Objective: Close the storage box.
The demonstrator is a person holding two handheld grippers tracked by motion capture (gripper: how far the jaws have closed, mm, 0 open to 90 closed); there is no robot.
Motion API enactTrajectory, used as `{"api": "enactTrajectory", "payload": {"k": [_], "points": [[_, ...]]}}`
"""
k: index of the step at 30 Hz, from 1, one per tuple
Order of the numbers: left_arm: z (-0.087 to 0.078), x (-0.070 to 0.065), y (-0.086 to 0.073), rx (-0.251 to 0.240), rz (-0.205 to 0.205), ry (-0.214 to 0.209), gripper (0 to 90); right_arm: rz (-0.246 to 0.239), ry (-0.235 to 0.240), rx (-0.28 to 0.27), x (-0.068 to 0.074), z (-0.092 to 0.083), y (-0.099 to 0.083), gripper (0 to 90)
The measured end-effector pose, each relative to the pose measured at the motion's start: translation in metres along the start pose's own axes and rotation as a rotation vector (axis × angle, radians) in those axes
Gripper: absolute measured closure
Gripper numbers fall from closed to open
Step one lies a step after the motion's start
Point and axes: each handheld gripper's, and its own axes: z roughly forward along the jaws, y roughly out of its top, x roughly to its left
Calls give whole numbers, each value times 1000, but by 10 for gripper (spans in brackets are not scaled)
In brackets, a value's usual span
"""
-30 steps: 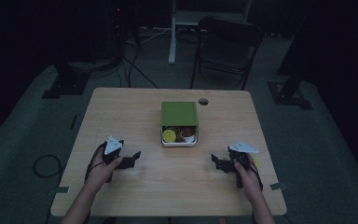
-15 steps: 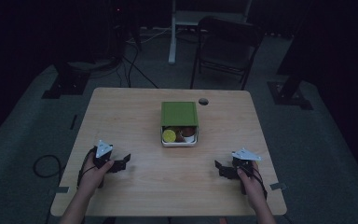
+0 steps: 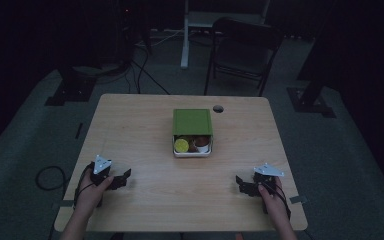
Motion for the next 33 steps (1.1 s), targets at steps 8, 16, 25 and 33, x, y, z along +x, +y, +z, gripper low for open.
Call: {"api": "enactTrajectory", "payload": {"k": [8,16,25,33], "points": [[-18,10,-5,56,-25,65,99,1,-46,55,2,-2,-4,116],[-26,17,-14,101,-38,128,99,3,-50,108,3,0,-4,116],[-23,20,-23,157,-60,154,99,7,-49,109,3,0,-4,116],[-21,21,-23,181,-106,172,99,7,-49,109,3,0,-4,115]]}}
